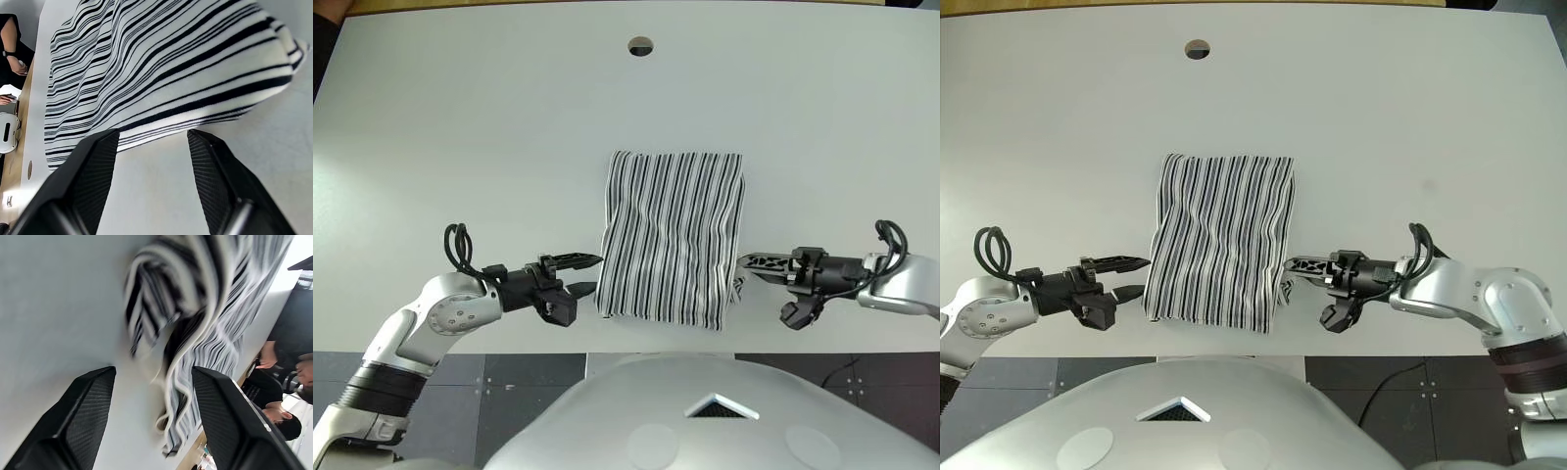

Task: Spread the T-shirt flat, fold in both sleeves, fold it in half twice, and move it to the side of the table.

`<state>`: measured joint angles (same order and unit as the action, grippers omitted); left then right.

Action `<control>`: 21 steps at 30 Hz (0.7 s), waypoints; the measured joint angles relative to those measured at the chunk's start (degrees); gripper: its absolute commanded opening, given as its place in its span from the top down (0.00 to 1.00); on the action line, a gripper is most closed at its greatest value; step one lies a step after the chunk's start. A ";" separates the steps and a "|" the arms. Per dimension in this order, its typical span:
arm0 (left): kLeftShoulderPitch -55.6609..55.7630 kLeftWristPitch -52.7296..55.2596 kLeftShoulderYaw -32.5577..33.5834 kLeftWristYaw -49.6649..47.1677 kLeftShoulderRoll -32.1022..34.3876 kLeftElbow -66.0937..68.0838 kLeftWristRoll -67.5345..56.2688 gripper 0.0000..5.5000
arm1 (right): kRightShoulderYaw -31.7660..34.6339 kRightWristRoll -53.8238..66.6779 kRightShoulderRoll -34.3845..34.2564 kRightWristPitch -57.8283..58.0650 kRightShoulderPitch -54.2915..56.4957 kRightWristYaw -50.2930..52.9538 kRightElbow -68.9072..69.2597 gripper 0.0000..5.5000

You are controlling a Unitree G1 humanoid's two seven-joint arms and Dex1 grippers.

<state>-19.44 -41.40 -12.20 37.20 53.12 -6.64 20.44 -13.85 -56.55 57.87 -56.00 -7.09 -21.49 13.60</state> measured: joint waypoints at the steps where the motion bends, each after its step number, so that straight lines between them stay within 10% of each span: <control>1: 0.07 0.06 -0.41 -0.04 -0.13 -0.13 0.00 0.53 | -0.53 0.41 -0.50 -0.04 -0.21 0.18 0.57 0.47; 15: 1.91 0.51 -2.86 -0.10 -0.85 -0.51 0.19 0.53 | -4.73 0.46 -3.17 -0.16 -0.42 2.29 2.05 0.47; 21: 2.43 0.55 -3.86 0.00 -0.86 -0.31 0.73 0.68 | -7.50 -0.31 -4.53 -0.52 0.74 2.77 0.60 0.69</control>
<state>-17.02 -40.85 -16.06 37.20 52.26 -6.95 21.17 -21.35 -56.86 53.34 -56.52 -6.35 -18.72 14.19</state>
